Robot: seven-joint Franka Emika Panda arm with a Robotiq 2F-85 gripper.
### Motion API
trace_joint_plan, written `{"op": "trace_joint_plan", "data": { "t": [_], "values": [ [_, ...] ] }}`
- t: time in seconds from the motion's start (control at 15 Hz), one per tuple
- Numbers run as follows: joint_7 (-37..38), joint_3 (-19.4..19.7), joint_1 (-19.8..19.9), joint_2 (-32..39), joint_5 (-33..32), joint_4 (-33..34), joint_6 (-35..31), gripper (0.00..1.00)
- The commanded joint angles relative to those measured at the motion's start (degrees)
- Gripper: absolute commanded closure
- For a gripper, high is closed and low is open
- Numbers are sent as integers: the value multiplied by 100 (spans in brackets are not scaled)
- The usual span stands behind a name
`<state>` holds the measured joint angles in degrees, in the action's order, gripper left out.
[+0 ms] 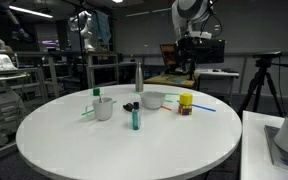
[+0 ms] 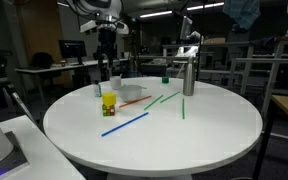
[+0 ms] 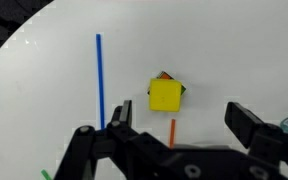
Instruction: Pick up the yellow cube from the white bowl and place it on top of the Rubik's cube.
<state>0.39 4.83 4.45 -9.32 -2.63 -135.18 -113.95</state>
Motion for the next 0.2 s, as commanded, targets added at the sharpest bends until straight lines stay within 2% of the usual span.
{"op": "trace_joint_plan", "data": {
  "t": [0.0, 0.13],
  "values": [
    [-3, -16, 10, -184, -4, -18, 42, 0],
    [-4, -15, 14, -200, -2, -43, 42, 0]
  ]
}}
